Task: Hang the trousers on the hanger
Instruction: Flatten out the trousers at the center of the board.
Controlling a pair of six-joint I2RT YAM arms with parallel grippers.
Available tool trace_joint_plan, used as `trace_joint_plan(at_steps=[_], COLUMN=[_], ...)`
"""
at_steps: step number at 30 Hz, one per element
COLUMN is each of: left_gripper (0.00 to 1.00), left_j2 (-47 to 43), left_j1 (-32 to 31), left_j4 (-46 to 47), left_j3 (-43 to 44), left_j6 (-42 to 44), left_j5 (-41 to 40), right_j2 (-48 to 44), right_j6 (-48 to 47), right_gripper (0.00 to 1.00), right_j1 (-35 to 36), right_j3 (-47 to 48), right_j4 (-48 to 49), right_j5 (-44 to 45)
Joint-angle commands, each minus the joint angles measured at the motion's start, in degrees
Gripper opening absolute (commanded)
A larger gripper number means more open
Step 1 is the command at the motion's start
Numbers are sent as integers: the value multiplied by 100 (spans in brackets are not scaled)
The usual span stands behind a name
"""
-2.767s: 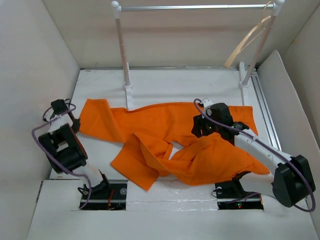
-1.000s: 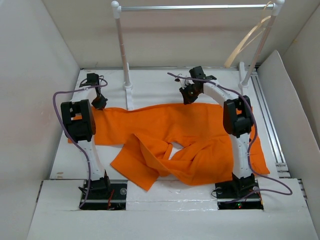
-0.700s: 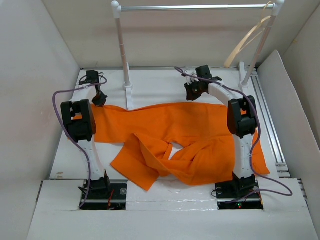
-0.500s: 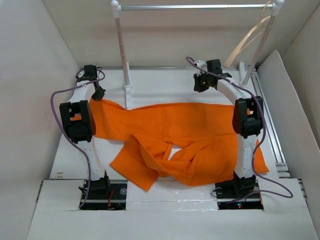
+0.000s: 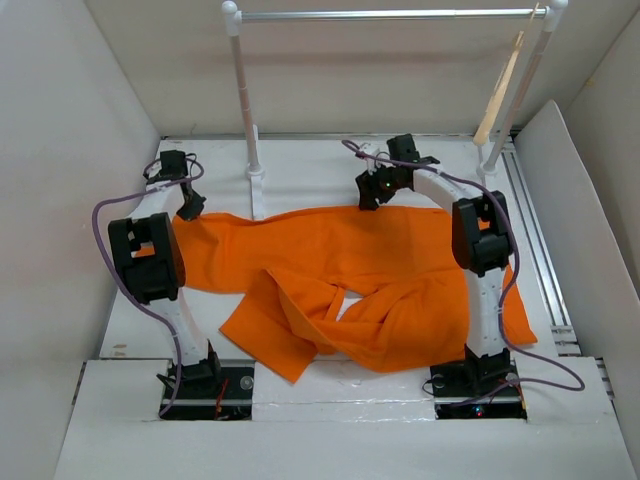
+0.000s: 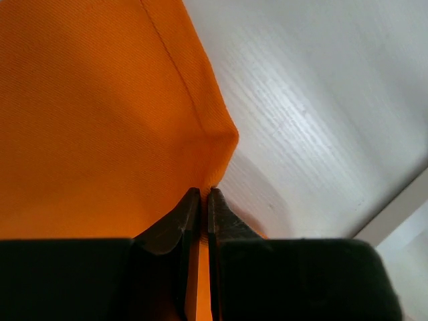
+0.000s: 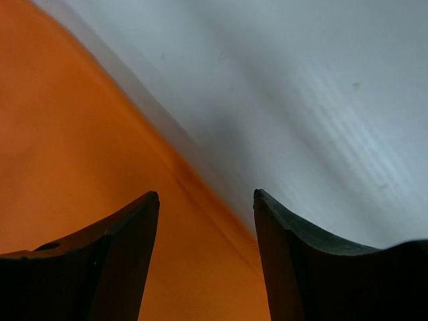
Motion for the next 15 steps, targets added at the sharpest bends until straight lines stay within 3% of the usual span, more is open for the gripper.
trace_joint_plan(at_steps=[1, 6, 9, 10, 15], left_gripper=[0, 0, 0, 0, 0], left_j2=[-283, -591, -863, -916, -1478], left_j1=[30, 30, 30, 30, 30], left_j4=[55, 82, 90, 73, 46], left_j3=[-452, -848, -971, -989, -1007], left_j6=[-15, 37, 64, 55, 38], left_j5=[6, 14, 6, -3, -152], right_j2=[21, 470, 199, 120, -653], right_j6=[-258, -312, -102, -40, 487], right_gripper=[64, 60, 26, 0, 0], right_j1=[19, 19, -34, -34, -219], right_j3=[-53, 291, -226, -437, -1114], right_j4=[-183, -659, -257, -89, 570], right_j5=[-381, -504, -556, -548, -477])
